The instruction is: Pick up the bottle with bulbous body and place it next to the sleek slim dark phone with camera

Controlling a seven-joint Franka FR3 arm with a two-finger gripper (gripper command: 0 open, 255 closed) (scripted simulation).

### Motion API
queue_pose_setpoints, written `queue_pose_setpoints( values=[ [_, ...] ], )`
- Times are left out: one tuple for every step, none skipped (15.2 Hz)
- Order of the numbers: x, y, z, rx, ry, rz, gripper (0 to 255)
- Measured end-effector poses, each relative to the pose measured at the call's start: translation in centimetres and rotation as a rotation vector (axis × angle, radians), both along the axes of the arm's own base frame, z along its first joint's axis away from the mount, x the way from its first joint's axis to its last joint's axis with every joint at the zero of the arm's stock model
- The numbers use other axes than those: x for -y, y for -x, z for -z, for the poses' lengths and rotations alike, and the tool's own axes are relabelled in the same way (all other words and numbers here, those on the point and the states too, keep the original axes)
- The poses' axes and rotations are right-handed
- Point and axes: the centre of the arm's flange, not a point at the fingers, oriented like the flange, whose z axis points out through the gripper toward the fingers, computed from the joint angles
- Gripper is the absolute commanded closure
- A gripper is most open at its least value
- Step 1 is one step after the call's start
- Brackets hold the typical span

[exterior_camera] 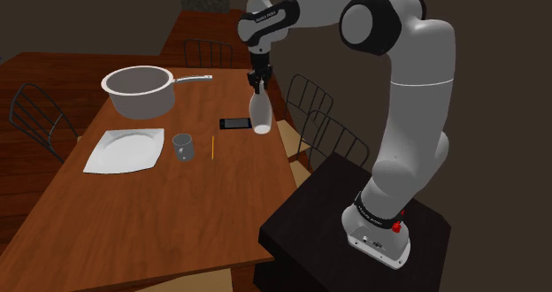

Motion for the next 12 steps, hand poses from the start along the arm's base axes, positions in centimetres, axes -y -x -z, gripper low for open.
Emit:
queue_pose_setpoints(
  values=[
    [0.0,0.0,0.5,0.0,0.0,0.0,255],
    [-0.1,0.0,1.0,0.0,0.0,0.0,255],
    [-0.1,0.0,1.6,0.0,0.0,0.0,255],
    [-0.1,0.0,2.2,0.0,0.0,0.0,255],
    [-0.1,0.0,2.7,0.0,0.0,0.0,255],
    [-0.1,-0.1,3.3,0.0,0.0,0.0,255],
    [-0.1,-0.1,3.8,0.0,0.0,0.0,255],
    [-0.1,0.0,4.3,0.0,0.0,0.0,255],
    [0.0,-0.1,4.8,0.0,0.0,0.0,255],
    [0.0,-0.1,5.3,0.0,0.0,0.0,255],
    [0.0,-0.1,5.8,0.0,0.0,0.0,255],
    [0.0,-0.1,6.4,0.0,0.0,0.0,255]
  ],
)
